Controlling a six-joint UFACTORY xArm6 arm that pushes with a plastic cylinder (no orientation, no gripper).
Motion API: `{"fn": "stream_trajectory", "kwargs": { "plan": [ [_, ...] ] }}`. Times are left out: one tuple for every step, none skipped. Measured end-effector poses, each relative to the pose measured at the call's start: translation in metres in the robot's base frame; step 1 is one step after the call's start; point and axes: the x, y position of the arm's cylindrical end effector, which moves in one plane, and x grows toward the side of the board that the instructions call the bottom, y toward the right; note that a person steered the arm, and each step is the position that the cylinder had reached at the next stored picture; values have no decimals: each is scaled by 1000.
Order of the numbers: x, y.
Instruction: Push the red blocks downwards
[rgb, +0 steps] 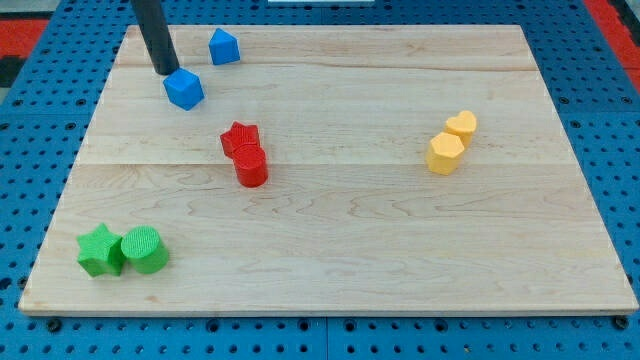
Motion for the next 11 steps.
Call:
{"fn": "stream_trajectory", "kwargs": {
  "plan": [
    [30, 50],
    [65, 44],
    [85, 18],
    [85, 86],
    [103, 121],
    [151, 120],
    [184, 112],
    [189, 64],
    [195, 77],
    [218, 76],
    [237, 85]
  ]
}}
